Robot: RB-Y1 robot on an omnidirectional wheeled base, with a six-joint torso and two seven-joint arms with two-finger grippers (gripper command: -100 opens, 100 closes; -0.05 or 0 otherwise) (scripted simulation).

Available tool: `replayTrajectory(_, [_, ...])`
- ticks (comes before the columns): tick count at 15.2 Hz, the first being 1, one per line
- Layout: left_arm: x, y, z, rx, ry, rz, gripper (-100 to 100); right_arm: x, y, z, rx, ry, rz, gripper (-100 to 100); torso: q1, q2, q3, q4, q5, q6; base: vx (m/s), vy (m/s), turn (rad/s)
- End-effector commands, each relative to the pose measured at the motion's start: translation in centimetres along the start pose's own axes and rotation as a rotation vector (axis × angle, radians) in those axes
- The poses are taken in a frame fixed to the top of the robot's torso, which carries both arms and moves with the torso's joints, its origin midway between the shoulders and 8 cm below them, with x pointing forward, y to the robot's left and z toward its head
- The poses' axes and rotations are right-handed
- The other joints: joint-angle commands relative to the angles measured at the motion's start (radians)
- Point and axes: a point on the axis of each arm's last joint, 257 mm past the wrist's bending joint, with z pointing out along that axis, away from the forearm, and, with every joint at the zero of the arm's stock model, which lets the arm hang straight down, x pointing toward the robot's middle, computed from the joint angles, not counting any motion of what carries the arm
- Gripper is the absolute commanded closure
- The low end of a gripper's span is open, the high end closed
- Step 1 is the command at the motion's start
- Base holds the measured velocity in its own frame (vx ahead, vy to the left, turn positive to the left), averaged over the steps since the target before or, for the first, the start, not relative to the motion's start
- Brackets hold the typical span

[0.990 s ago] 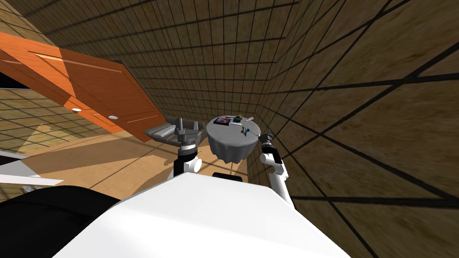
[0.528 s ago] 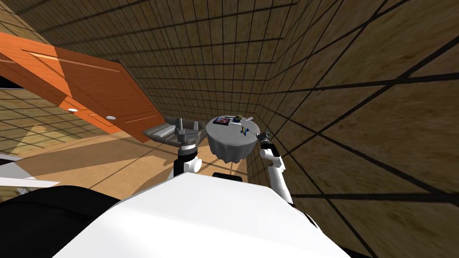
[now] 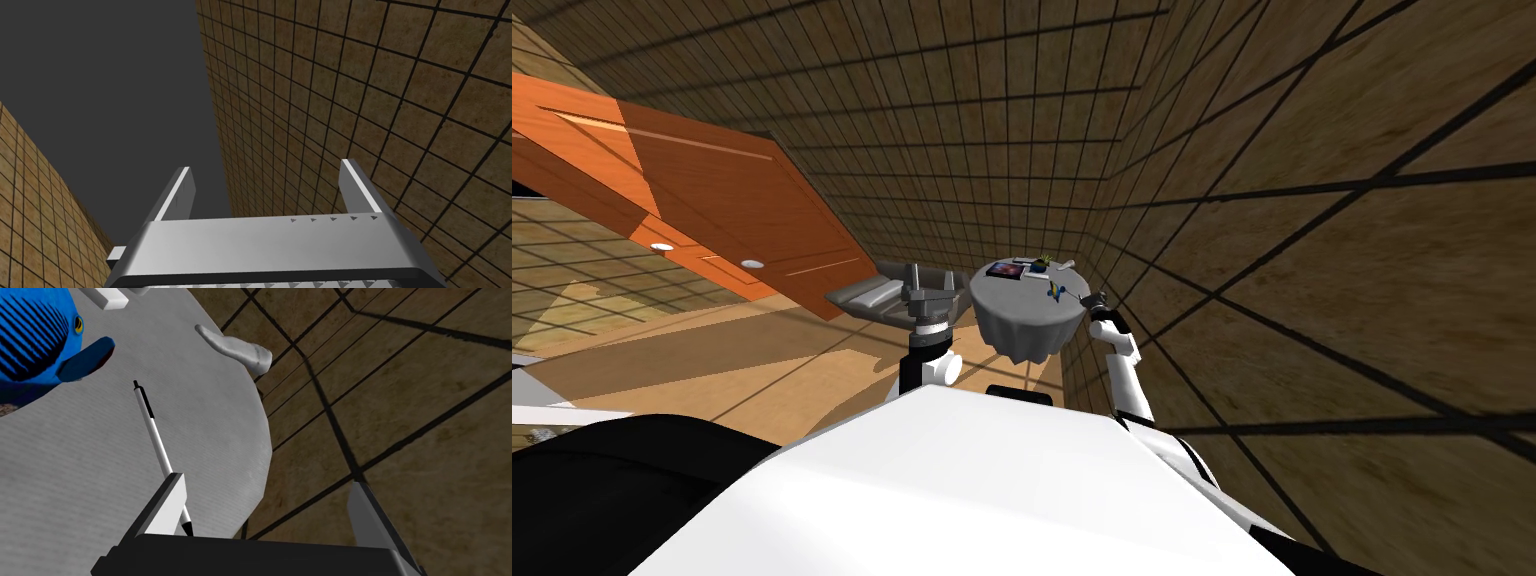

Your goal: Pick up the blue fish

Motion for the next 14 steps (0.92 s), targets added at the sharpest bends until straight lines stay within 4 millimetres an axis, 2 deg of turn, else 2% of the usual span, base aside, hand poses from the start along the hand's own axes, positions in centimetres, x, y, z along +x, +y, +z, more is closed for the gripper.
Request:
replayTrajectory(1, [0.0,0.0,0.0,0.000,0.000,0.000,0,-0.2,-0.8,1.2,0.041,-0.028,0.056,-100,0.000,0.000,0.000,0.000,0.000,0.000,-0.008,-0.003,-0.028])
replayTrajectory(8, [0.0,0.0,0.0,0.000,0.000,0.000,0,-0.5,-2.3,3.8,0.128,-0.092,0.193,-100,0.000,0.000,0.000,0.000,0.000,0.000,-0.004,-0.001,-0.016])
replayTrajectory(9, [0.0,0.0,0.0,0.000,0.000,0.000,0,-0.1,-2.4,4.5,0.154,-0.110,0.255,-100,0.000,0.000,0.000,0.000,0.000,0.000,-0.007,-0.002,-0.025])
replayTrajectory(14, [0.0,0.0,0.0,0.000,0.000,0.000,0,-0.2,-3.7,5.8,0.210,-0.156,0.330,-100,0.000,0.000,0.000,0.000,0.000,0.000,-0.004,-0.001,-0.017])
